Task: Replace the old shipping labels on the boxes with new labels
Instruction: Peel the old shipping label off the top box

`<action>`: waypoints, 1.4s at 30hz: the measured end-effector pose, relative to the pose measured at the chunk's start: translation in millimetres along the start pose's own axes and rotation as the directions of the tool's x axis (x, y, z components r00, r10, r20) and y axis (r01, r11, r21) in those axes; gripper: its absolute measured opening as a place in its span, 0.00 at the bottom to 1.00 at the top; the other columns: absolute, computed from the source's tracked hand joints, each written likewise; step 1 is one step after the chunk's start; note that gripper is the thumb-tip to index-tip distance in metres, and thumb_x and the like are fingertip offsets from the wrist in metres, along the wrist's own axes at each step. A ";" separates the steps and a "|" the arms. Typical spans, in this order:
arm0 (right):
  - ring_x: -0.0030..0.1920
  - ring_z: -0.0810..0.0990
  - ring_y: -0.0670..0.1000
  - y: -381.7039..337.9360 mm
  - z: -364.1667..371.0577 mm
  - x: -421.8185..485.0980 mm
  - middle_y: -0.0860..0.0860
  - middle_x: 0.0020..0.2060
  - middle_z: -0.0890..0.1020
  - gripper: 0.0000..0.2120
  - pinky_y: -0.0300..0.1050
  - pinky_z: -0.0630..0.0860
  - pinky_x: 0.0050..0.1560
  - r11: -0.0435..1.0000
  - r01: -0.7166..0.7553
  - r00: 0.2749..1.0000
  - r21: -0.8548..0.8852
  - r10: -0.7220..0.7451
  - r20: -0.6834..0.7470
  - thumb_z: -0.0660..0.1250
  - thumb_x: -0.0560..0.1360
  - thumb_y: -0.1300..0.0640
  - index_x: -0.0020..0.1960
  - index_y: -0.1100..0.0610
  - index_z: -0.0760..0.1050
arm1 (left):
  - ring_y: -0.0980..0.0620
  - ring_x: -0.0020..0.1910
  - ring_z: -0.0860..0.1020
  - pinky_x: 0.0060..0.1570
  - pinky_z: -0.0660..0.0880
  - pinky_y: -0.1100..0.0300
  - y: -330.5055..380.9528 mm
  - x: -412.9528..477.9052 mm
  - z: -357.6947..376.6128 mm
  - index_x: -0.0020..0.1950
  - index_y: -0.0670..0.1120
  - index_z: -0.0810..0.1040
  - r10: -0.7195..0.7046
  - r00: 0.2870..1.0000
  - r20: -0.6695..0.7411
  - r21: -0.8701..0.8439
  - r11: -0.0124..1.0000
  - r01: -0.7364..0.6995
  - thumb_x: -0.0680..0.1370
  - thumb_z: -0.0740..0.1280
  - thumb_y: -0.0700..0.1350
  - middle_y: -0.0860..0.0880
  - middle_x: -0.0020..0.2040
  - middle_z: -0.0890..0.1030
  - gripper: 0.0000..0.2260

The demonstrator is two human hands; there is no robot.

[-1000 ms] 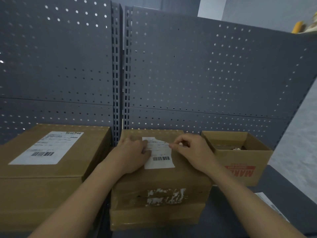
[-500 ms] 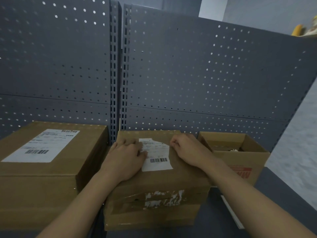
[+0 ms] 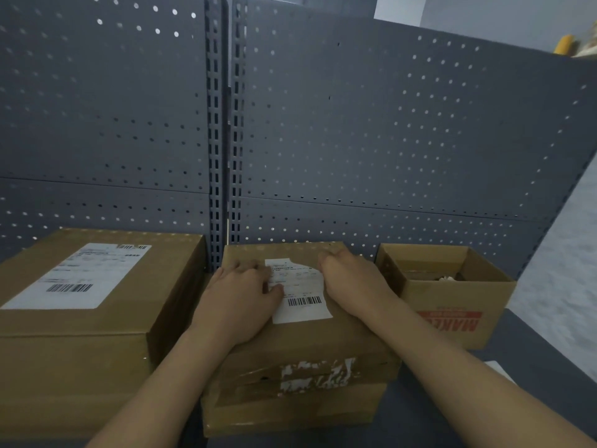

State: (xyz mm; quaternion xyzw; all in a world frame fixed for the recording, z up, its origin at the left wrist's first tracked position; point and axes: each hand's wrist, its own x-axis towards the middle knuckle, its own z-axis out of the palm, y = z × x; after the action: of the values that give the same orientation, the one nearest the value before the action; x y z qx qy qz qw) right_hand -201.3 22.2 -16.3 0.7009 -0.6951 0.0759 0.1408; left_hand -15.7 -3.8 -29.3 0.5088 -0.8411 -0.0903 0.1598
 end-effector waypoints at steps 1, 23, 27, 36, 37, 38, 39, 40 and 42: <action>0.51 0.78 0.58 -1.0 0.7 0.0 0.57 0.57 0.76 0.10 0.48 0.69 0.42 1.000 -0.006 1.000 -0.013 0.006 0.001 0.59 0.79 0.65 0.58 0.60 0.75 | 0.49 0.71 0.66 0.71 0.60 0.53 0.8 -0.5 -0.6 0.73 0.52 0.71 -0.001 1.000 -0.001 -0.001 1.000 0.001 0.82 0.56 0.57 0.51 0.73 0.70 0.21; 0.48 0.78 0.56 0.7 3.0 3.3 0.57 0.55 0.77 0.10 0.46 0.72 0.43 1.000 0.010 0.999 -0.016 -0.009 0.042 0.59 0.79 0.66 0.57 0.61 0.75 | 0.48 0.72 0.64 0.71 0.62 0.52 3.0 -2.8 -3.1 0.75 0.52 0.69 -0.023 1.000 0.005 -0.019 1.000 0.023 0.82 0.56 0.58 0.52 0.75 0.67 0.23; 0.47 0.78 0.55 6.4 7.1 0.2 0.55 0.52 0.78 0.10 0.47 0.75 0.45 0.990 -0.092 0.996 0.109 0.093 -0.008 0.60 0.78 0.66 0.54 0.58 0.77 | 0.48 0.73 0.63 0.71 0.61 0.52 3.5 -3.0 -3.7 0.75 0.52 0.68 -0.029 1.000 0.006 -0.022 0.999 0.029 0.82 0.56 0.58 0.53 0.76 0.66 0.23; 0.43 0.75 0.53 -8.4 0.4 -3.4 0.55 0.49 0.78 0.09 0.43 0.67 0.40 0.992 0.010 1.000 -0.125 -0.013 -0.026 0.59 0.78 0.69 0.52 0.61 0.76 | 0.49 0.73 0.63 0.72 0.60 0.53 4.8 -5.1 -5.2 0.75 0.53 0.68 -0.034 0.999 0.006 -0.026 0.999 0.034 0.82 0.57 0.58 0.53 0.76 0.66 0.23; 0.45 0.77 0.54 -9.5 0.0 -3.5 0.55 0.50 0.78 0.09 0.44 0.68 0.39 0.987 0.021 0.999 -0.158 -0.026 -0.031 0.60 0.77 0.70 0.51 0.61 0.76 | 0.49 0.73 0.63 0.72 0.60 0.52 4.7 -5.2 -5.4 0.75 0.53 0.68 -0.033 0.999 0.007 -0.032 0.999 0.033 0.82 0.57 0.58 0.53 0.76 0.66 0.23; 0.46 0.78 0.55 -9.5 0.2 -2.9 0.55 0.50 0.78 0.09 0.44 0.69 0.39 0.984 0.025 0.999 -0.175 -0.032 -0.038 0.60 0.77 0.70 0.51 0.61 0.76 | 0.49 0.73 0.63 0.72 0.60 0.52 4.9 -5.2 -5.6 0.75 0.53 0.69 -0.031 0.999 0.008 -0.037 0.999 0.031 0.82 0.57 0.58 0.53 0.76 0.66 0.23; 0.47 0.78 0.56 -9.2 0.4 -1.9 0.56 0.50 0.78 0.09 0.45 0.69 0.39 0.984 0.028 0.999 -0.178 -0.036 -0.039 0.60 0.77 0.70 0.51 0.61 0.76 | 0.49 0.73 0.63 0.71 0.60 0.52 4.9 -5.3 -5.7 0.75 0.53 0.69 -0.029 1.000 0.010 -0.041 0.999 0.030 0.82 0.57 0.58 0.53 0.76 0.66 0.22; 0.48 0.78 0.56 -9.1 0.3 -1.2 0.56 0.51 0.78 0.09 0.46 0.69 0.40 0.984 0.028 0.999 -0.176 -0.036 -0.037 0.60 0.77 0.70 0.52 0.62 0.76 | 0.49 0.73 0.63 0.71 0.60 0.52 4.8 -5.5 -6.0 0.75 0.53 0.69 -0.028 1.000 0.011 -0.043 0.999 0.029 0.82 0.57 0.58 0.53 0.76 0.66 0.22; 0.49 0.78 0.57 -8.0 -0.2 -0.9 0.56 0.53 0.78 0.10 0.47 0.68 0.41 0.988 0.031 0.998 -0.154 -0.038 -0.042 0.59 0.77 0.69 0.54 0.62 0.76 | 0.49 0.73 0.63 0.71 0.60 0.52 5.3 -5.4 -6.0 0.75 0.52 0.69 -0.027 1.000 0.012 -0.040 0.999 0.027 0.82 0.57 0.58 0.53 0.75 0.67 0.22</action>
State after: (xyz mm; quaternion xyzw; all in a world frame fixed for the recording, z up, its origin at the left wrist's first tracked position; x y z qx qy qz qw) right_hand -193.4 23.0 -17.1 0.6979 -0.6835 0.0355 0.2110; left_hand -15.5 3.5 -23.0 0.5164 -0.8330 -0.1121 0.1639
